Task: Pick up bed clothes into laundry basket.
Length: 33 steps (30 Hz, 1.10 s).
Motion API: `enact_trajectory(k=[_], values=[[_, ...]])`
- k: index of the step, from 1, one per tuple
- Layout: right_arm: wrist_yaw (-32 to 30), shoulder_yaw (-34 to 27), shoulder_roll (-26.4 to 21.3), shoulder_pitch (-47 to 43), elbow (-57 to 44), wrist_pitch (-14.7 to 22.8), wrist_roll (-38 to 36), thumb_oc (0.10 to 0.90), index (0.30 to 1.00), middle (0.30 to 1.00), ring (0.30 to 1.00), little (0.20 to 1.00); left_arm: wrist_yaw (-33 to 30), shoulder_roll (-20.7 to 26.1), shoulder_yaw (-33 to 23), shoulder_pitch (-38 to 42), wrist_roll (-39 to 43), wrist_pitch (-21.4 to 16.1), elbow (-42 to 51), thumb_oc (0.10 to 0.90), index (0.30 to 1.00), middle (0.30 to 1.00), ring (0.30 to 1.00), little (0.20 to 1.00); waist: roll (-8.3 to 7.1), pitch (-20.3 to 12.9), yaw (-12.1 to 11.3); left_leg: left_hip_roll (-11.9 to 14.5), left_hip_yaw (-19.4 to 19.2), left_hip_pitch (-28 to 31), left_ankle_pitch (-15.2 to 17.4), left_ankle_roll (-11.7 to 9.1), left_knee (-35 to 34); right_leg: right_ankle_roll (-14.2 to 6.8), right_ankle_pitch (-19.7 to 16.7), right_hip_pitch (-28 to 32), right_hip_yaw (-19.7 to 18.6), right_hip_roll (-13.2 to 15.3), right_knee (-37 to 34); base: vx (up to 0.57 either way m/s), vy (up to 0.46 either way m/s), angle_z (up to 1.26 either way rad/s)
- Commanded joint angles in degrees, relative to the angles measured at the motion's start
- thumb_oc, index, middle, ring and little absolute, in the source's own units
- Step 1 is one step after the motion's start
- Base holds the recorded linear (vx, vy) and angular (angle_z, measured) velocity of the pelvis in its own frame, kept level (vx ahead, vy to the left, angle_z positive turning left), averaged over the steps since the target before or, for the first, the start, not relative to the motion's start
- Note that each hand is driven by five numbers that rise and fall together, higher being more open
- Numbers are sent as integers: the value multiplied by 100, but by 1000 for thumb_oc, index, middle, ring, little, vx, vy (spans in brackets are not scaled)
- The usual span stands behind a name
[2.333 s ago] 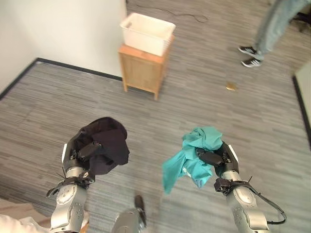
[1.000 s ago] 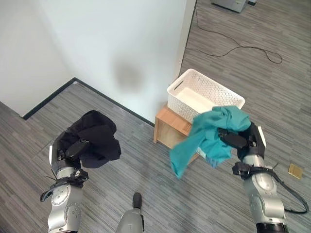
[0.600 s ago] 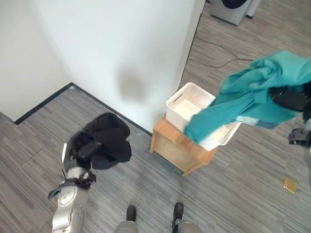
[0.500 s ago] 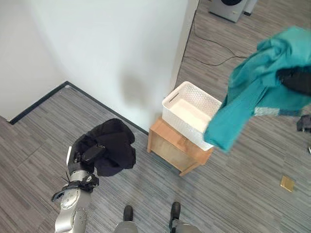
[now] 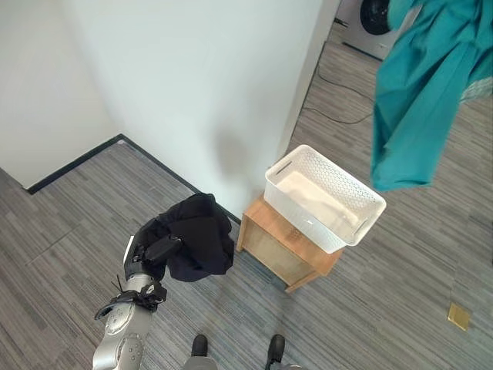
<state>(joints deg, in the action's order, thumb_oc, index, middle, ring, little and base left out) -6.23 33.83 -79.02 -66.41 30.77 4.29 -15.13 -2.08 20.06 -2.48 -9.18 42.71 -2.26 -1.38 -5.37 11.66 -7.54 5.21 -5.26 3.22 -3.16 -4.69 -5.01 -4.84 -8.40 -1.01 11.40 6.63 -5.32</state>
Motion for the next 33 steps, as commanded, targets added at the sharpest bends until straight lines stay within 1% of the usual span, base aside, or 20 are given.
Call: enact_trajectory(k=[1,3,5,6,7,8,12,14,17,19,21,25,27,28,31,32,33], values=[[-259,82,-47,-1170,381,-5,-212,400,300,300,300,300,165,360,111,321,118,-644,693,400,300,300,300,300,-124,-389,-87,-70,10,-265,127,-124,1,-547,909,527,346,216,240,-5,1,8],[-220,291,67,-1245,597,-141,93,400,300,300,300,300,145,425,128,319,121,-635,672,400,300,300,300,300,-131,-336,-156,-72,25,-325,106,-127,1,-556,876,479,357,223,230,-11,2,6],[-191,479,126,-1411,746,-185,166,400,300,300,300,300,140,407,126,318,136,-639,659,400,300,300,300,300,-116,-324,-169,-75,15,-345,98,-128,1,-555,863,457,351,225,230,-4,6,4],[-154,718,206,-1581,1016,-266,373,400,300,300,300,300,120,431,150,280,174,-658,697,400,300,300,300,300,-138,-295,-209,-76,11,-362,88,-129,1,-552,846,450,346,226,223,-1,5,3],[-151,785,217,-1649,1039,-261,368,400,300,300,300,300,119,415,146,279,175,-657,699,400,300,300,300,300,-124,-294,-205,-77,7,-362,88,-129,1,-552,845,448,342,226,222,0,0,0],[-138,960,332,-1815,1177,-260,429,400,300,300,300,300,114,399,140,267,193,-664,733,400,300,300,300,300,-94,-259,-220,-79,18,-394,76,-132,1,-552,833,428,341,222,211,0,0,0],[-82,970,540,-1800,1036,-289,501,400,300,300,300,300,66,376,107,280,230,-667,751,400,300,300,300,300,-73,-217,-266,-87,49,-473,40,-137,1,-549,816,388,371,215,175,0,0,0],[-42,1008,565,-1816,1003,-302,527,400,300,300,300,300,64,375,107,289,229,-664,740,400,300,300,300,300,-72,-210,-275,-88,60,-485,38,-136,1,-548,815,381,383,215,168,7,-2,2],[107,1174,731,-1849,783,-283,556,400,300,300,300,300,53,349,168,314,203,-651,708,400,300,300,300,300,-71,-158,-346,-89,107,-539,18,-141,1,-534,819,387,438,198,125,5,-3,3],[117,1139,756,-1804,707,-268,525,400,300,300,300,300,47,339,185,321,201,-640,708,400,300,300,300,300,-72,-147,-354,-84,116,-553,13,-142,1,-530,822,387,449,190,117,0,0,0],[203,1017,839,-1522,404,-254,581,400,300,300,300,300,34,294,210,361,177,-635,665,400,300,300,300,300,-68,-81,-369,-79,137,-587,0,-146,1,-522,833,372,465,177,118,0,0,0],[312,941,902,-1227,378,-305,801,400,300,300,300,300,36,359,240,375,114,-639,631,400,300,300,300,300,-66,-20,-420,-80,170,-656,-19,-152,1,-511,846,330,480,169,133,-31,5,1],[360,902,1077,-1019,601,-377,999,400,300,300,300,300,23,394,228,344,120,-648,698,400,300,300,300,300,-12,59,-478,-87,196,-719,-46,-144,1,-499,845,263,479,162,154,-43,0,4],[359,882,1081,-997,598,-375,1004,400,300,300,300,300,22,402,227,337,119,-646,702,400,300,300,300,300,-21,53,-479,-87,195,-721,-46,-144,1,-499,845,260,479,162,155,-14,1,4],[434,698,1424,-602,997,-497,1311,400,300,300,300,300,23,413,76,145,125,-625,905,400,300,300,300,300,111,136,-577,-110,232,-796,-69,-132,1,-493,823,206,492,176,135,-20,13,4],[433,688,1430,-592,997,-496,1316,400,300,300,300,300,22,418,72,138,124,-621,911,400,300,300,300,300,105,131,-576,-110,233,-798,-69,-132,1,-493,823,204,492,177,135,-10,9,6],[455,650,1494,-485,1090,-532,1420,400,300,300,300,300,16,437,-5,73,113,-617,1000,400,300,300,300,300,145,149,-609,-124,258,-831,-79,-130,1,-493,818,185,501,185,122,-19,7,10]])
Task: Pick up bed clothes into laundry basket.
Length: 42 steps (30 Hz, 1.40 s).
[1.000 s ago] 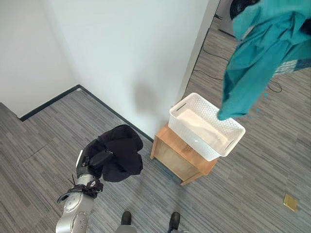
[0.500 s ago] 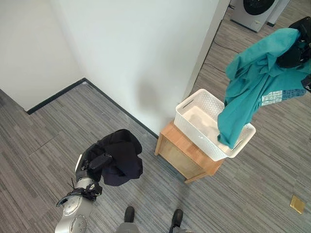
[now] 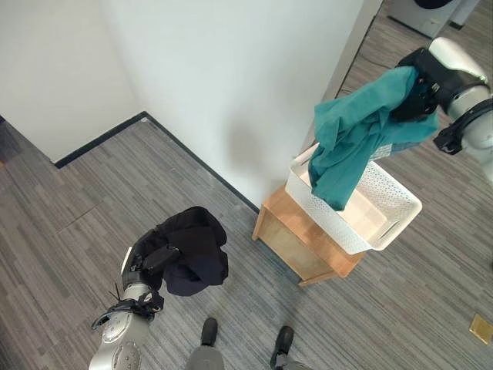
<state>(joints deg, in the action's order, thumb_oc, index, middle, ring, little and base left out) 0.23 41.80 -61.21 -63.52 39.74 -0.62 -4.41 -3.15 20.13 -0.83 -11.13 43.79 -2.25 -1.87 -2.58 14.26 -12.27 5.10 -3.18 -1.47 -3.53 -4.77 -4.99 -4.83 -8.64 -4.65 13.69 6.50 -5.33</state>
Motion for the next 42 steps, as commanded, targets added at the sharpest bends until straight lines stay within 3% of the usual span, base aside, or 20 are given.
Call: enact_trajectory(k=[1,11,20,21,24,34,37,39,40,42], values=[[-164,-174,-234,-729,498,-104,524,400,300,300,300,300,144,417,-292,137,73,-605,1114,400,300,300,300,300,-72,-80,-203,-135,93,-431,-64,-123,-1,-492,831,507,300,201,111,-19,7,6],[-314,-111,13,-1386,1597,-222,377,400,300,300,300,300,149,310,-317,-25,211,-540,1115,400,300,300,300,300,16,-87,-357,-135,254,-601,-117,-151,-1,-461,874,450,402,153,53,14,-15,6],[-24,83,279,-1187,1662,-262,537,400,300,300,300,300,179,282,-170,98,210,-477,1202,400,300,300,300,300,-6,-15,-355,-105,269,-616,-121,-149,-1,-429,928,439,424,97,60,10,-13,3],[-58,-51,358,-1091,1808,-293,428,800,900,900,900,900,177,270,-145,109,199,-476,1196,400,300,300,300,300,1,2,-359,-102,281,-627,-127,-150,-1,-423,928,433,428,95,62,0,0,0],[177,61,512,-1277,2307,-400,217,800,900,900,900,900,177,359,-156,144,192,-458,1183,400,300,300,300,300,16,42,-366,-91,284,-659,-152,-171,-1,-409,937,409,448,82,45,0,-7,4],[-68,190,457,-1824,2339,-391,145,800,900,900,900,900,85,305,-188,249,178,-459,1223,400,300,300,300,300,-2,26,-271,-87,255,-639,-125,-166,-1,-402,964,417,376,73,38,0,0,1],[-229,108,277,-1898,1949,-296,-78,800,900,900,900,900,69,299,-176,327,157,-491,1211,400,300,300,300,300,-3,-17,-206,-92,246,-606,-106,-163,-1,-410,978,442,358,77,41,0,0,0],[-296,32,92,-1903,1434,-237,-259,800,900,900,900,900,48,312,-233,339,117,-520,1212,400,300,300,300,300,-16,-53,-157,-91,228,-579,-88,-164,-1,-416,983,468,351,91,41,0,0,0],[-413,-106,-223,-1857,629,-133,-465,800,900,900,900,900,0,410,-368,400,7,-555,1194,400,300,300,300,300,-2,-83,-74,-86,196,-527,-65,-166,-1,-426,990,503,333,111,45,0,0,0],[-420,-195,-328,-1749,372,-115,-523,800,900,900,900,900,-10,451,-433,429,-20,-582,1196,400,300,300,300,300,-8,-95,-56,-86,189,-507,-55,-167,-1,-429,994,517,332,116,47,0,0,0]])
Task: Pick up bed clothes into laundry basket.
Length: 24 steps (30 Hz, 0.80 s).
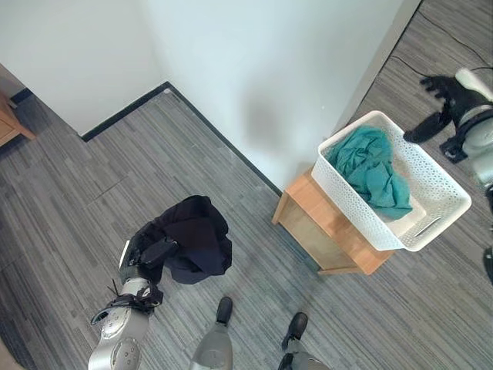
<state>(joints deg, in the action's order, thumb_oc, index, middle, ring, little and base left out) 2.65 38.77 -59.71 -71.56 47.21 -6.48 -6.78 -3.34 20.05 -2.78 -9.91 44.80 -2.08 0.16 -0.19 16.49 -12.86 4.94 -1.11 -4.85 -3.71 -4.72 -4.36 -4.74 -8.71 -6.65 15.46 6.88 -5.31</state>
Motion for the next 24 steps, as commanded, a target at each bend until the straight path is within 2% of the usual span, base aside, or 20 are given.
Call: enact_trajectory(k=[1,2,3,4,5,6,8,9,10,12,14,15,17,18,19,20,22,23,24], values=[[-711,-104,-692,-753,-816,513,-375,800,900,900,900,900,-37,607,-386,388,-187,-646,985,400,300,300,300,300,-252,-330,41,-74,-34,-122,-22,-178,-64,-445,1013,758,155,86,46,0,0,0],[-728,-438,-973,-445,-1472,578,-522,800,900,900,900,900,-100,766,-645,497,-246,-714,1030,400,300,300,300,300,-239,-380,118,-72,-54,-73,7,-185,-64,-452,1027,803,151,97,40,41,8,3],[-781,-777,-1120,-132,-1855,659,-668,800,900,900,900,900,-153,952,-839,608,-314,-771,1102,400,300,300,300,300,-201,-406,176,-69,-68,-14,49,-194,-64,-458,1072,857,138,99,53,19,9,5],[-783,-879,-1130,-34,-1895,649,-658,800,900,900,900,900,-154,980,-832,614,-314,-769,1103,400,300,300,300,300,-224,-406,165,-71,-63,-30,22,-189,-64,-457,1045,848,143,99,44,0,0,0],[-796,-1301,-1320,392,-2432,735,-776,800,900,900,900,900,-211,1184,-1071,763,-400,-831,1186,400,300,300,300,300,-172,-491,280,-69,-100,26,52,-190,-64,-465,1056,883,127,119,47,6,14,-9],[-798,-1445,-1324,539,-2493,720,-764,800,900,900,900,900,-211,1218,-1062,766,-400,-828,1186,400,300,300,300,300,-200,-486,270,-68,-93,33,55,-191,-64,-465,1058,895,135,118,46,29,19,-4],[-793,-2279,-1361,1389,-3090,817,-958,800,900,900,900,900,-281,1658,-1284,1079,-506,-892,1134,400,300,300,300,300,-183,-558,400,-77,-140,124,91,-192,-64,-481,1067,962,117,136,57,-6,9,3],[-828,-2991,-1347,2158,-3498,879,-979,800,900,900,900,900,-298,1986,-1306,1454,-503,-930,1003,400,300,300,300,300,-151,-612,587,-79,-172,162,118,-207,-64,-481,1073,976,79,140,61,-28,28,5],[-810,-3241,-1248,2422,-3703,904,-960,800,900,900,900,900,-312,2081,-1330,1574,-505,-942,954,400,300,300,300,300,-105,-650,678,-87,-208,190,143,-199,-64,-501,1077,969,56,154,79,-51,48,7],[-752,-3950,-984,3285,-4173,886,-754,800,900,900,900,900,-294,2379,-1222,1891,-526,-938,874,400,300,300,300,300,-52,-627,756,-84,-346,326,198,-107,-64,-554,1184,724,-70,219,789,-67,88,-7],[-647,-4269,-830,3739,-4426,818,-493,800,900,900,900,900,-265,2544,-1032,2195,-482,-958,797,400,300,300,300,300,60,-542,901,-20,-485,413,200,-55,-64,-668,1369,360,-421,212,1537,-109,57,-43],[-632,-4338,-754,3817,-4506,823,-434,800,900,900,900,900,-253,2550,-999,2318,-439,-967,774,400,300,300,300,300,100,-535,960,24,-538,437,210,-55,-64,-692,1402,291,-476,270,1649,-125,-38,-63],[-637,-4457,-612,3853,-4611,823,-311,800,900,900,900,900,-176,2585,-955,2414,-399,-1004,893,400,300,300,300,300,149,-558,842,197,-827,529,233,-122,-64,-684,1273,280,-114,847,1706,-93,-133,-64],[-636,-4459,-604,3862,-4618,820,-303,800,900,900,900,900,-174,2583,-965,2393,-396,-997,910,400,300,300,300,300,143,-552,826,190,-851,555,247,-121,-64,-694,1262,305,-131,849,1679,-40,-278,-78],[-622,-4402,-508,3836,-4593,840,-256,800,900,900,900,900,-125,2615,-1001,2346,-388,-1030,1025,400,300,300,300,300,108,-616,763,337,-1052,645,233,-224,-64,-712,1052,460,87,1099,1436,-4,-188,-80],[-622,-4393,-498,3832,-4592,842,-254,800,900,900,900,900,-124,2619,-1012,2327,-388,-1029,1034,400,300,300,300,300,103,-614,759,338,-1065,658,235,-225,-64,-716,1030,482,81,1092,1399,-19,-390,-80],[-678,-4206,-468,3596,-4584,945,-234,800,900,900,900,900,-78,2893,-1356,2031,-452,-1067,1206,400,300,300,300,300,21,-688,588,628,-1499,793,140,-437,-47,-893,650,583,575,1355,1060,0,-331,-98],[-683,-4176,-457,3569,-4571,952,-232,800,900,900,900,900,-78,2898,-1379,2007,-449,-1066,1214,400,300,300,300,300,19,-689,587,633,-1517,805,136,-445,-54,-895,631,592,566,1343,1031,61,-304,-101],[-614,-4102,-414,3542,-4578,926,-234,800,900,900,900,900,-55,2994,-1580,1866,-480,-1044,1250,400,300,300,300,300,-25,-730,501,821,-1658,916,97,-584,-14,-928,720,682,717,1272,917,79,-321,-84]])
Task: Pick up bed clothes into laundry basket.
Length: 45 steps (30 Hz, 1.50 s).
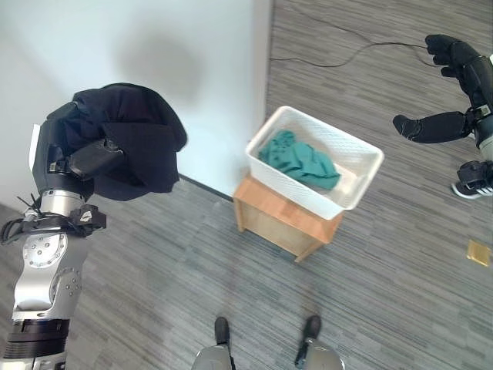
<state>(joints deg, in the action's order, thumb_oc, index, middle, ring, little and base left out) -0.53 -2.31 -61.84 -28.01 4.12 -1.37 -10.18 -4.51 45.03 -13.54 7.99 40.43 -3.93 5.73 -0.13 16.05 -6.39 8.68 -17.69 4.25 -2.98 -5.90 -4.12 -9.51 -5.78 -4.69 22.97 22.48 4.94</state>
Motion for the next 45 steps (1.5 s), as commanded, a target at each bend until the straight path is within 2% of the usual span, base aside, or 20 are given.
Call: enact_trajectory(k=[1,5,6,7,8,9,10,11,13,14,16,17,18,22,23,24,25,27,33,45], values=[[-275,-16,-146,-749,-314,416,74,800,900,900,900,900,91,551,-591,49,-5,-860,678,400,300,300,300,300,-48,-691,-114,580,0,23,-50,-515,-18,-422,494,533,-136,-404,-191,77,-322,-74],[-274,-22,-143,-742,-318,415,76,800,900,900,900,900,91,553,-591,48,-4,-860,679,400,300,300,300,300,-46,-689,-114,585,0,27,-50,-518,-18,-420,492,540,-134,-410,-196,35,-204,-42],[126,14,640,-484,-181,605,-2313,800,900,900,900,900,168,471,-208,487,137,-797,376,400,300,300,300,300,-29,-448,51,1113,495,-594,-876,-620,1956,112,869,1014,-156,-1127,-651,172,-805,-26],[211,11,708,-491,-354,659,-2491,800,900,900,900,900,168,476,-80,643,232,-769,177,400,300,300,300,300,-94,-377,38,717,1110,-963,-737,-587,2407,229,910,1128,-289,-1216,-803,161,-799,-16],[210,-3,709,-486,-359,657,-2491,800,900,900,900,900,170,482,-70,662,234,-772,166,400,300,300,300,300,-103,-383,50,703,1124,-1006,-747,-568,2425,227,891,1109,-272,-1204,-806,123,-244,2],[306,-62,825,-431,-519,625,-2651,800,900,900,900,900,179,626,-132,684,205,-713,-39,400,300,300,300,300,-135,-375,79,488,1205,-1286,-553,-496,2436,270,949,1176,-448,-1301,-864,69,-100,-36],[306,-66,828,-426,-522,624,-2651,800,900,900,900,900,180,630,-130,685,207,-714,-41,400,300,300,300,300,-138,-377,73,489,1201,-1287,-550,-496,2438,270,948,1174,-452,-1301,-865,199,-130,-84],[347,-248,854,-236,-643,661,-2783,800,900,900,900,900,133,785,-304,639,236,-699,-292,400,300,300,300,300,-62,-420,144,509,1128,-1370,-531,-479,2038,273,1017,1264,-570,-1423,-950,180,-24,-122],[331,-367,814,-79,-711,665,-2729,800,900,900,900,900,130,888,-336,637,228,-707,-400,400,300,300,300,300,-59,-450,143,462,1083,-1316,-556,-475,1813,277,1052,1307,-640,-1463,-967,184,2,-66],[260,-574,727,187,-847,730,-2563,800,900,900,900,900,58,980,-446,631,257,-718,-599,400,300,300,300,300,24,-468,174,306,1173,-1372,-565,-485,1232,244,1100,1364,-739,-1529,-972,131,31,-42],[224,-767,765,477,-871,700,-2540,800,900,900,900,900,78,1036,-420,677,338,-729,-783,400,300,300,300,300,44,-462,183,200,1248,-1353,-685,-495,954,234,1127,1436,-794,-1535,-974,146,30,-41],[233,-864,837,673,-838,690,-2612,800,900,900,900,900,73,1084,-445,686,378,-723,-904,400,300,300,300,300,77,-444,232,151,1288,-1380,-720,-508,890,238,1132,1472,-838,-1548,-969,151,64,-47],[247,-1140,1002,1185,-845,611,-2566,800,900,900,900,900,104,1372,-480,724,355,-654,-1133,400,300,300,300,300,146,-469,410,188,1175,-1171,-668,-480,786,226,1174,1506,-855,-1559,-924,93,53,-61],[287,-1353,1353,1663,-895,536,-2497,800,900,900,900,900,155,1766,-350,937,307,-622,-1450,400,300,300,300,300,219,-570,517,114,1137,-914,-548,-431,564,167,1156,1544,-864,-1504,-940,103,99,-12],[284,-1370,1597,1881,-930,523,-2408,800,900,900,900,900,177,1967,-257,1082,339,-597,-1675,400,300,300,300,300,243,-636,573,47,1085,-731,-486,-379,395,125,1129,1523,-894,-1459,-905,102,113,1],[279,-1385,1620,1903,-947,518,-2399,800,900,900,900,900,185,1988,-219,1117,347,-603,-1700,400,300,300,300,300,226,-639,558,41,1075,-712,-493,-375,371,120,1132,1525,-900,-1452,-901,125,146,-1],[296,-1376,1931,2124,-936,514,-2383,800,900,900,900,900,184,2124,-135,1276,328,-570,-1810,400,300,300,300,300,242,-677,605,-5,1010,-587,-458,-320,212,88,1125,1496,-919,-1417,-853,60,80,-7],[266,-1334,2182,2266,-923,490,-2292,800,900,900,900,900,182,2298,97,1629,376,-557,-2019,400,300,300,300,300,227,-724,630,-63,937,-452,-467,-273,-13,35,1108,1442,-935,-1380,-814,66,99,1],[213,-1341,2587,2414,-958,440,-2060,800,900,900,900,900,141,2443,347,1989,354,-548,-2234,400,300,300,300,300,181,-808,649,-176,895,-450,-334,-182,-88,-82,1043,1302,-947,-1289,-788,29,74,0],[129,-1314,2613,2324,-929,347,-1881,800,900,900,900,900,212,2201,370,1684,217,-381,-2285,400,300,300,300,300,62,-758,586,-234,879,-522,-239,-113,-88,-151,955,1186,-977,-1248,-836,3,29,1]])
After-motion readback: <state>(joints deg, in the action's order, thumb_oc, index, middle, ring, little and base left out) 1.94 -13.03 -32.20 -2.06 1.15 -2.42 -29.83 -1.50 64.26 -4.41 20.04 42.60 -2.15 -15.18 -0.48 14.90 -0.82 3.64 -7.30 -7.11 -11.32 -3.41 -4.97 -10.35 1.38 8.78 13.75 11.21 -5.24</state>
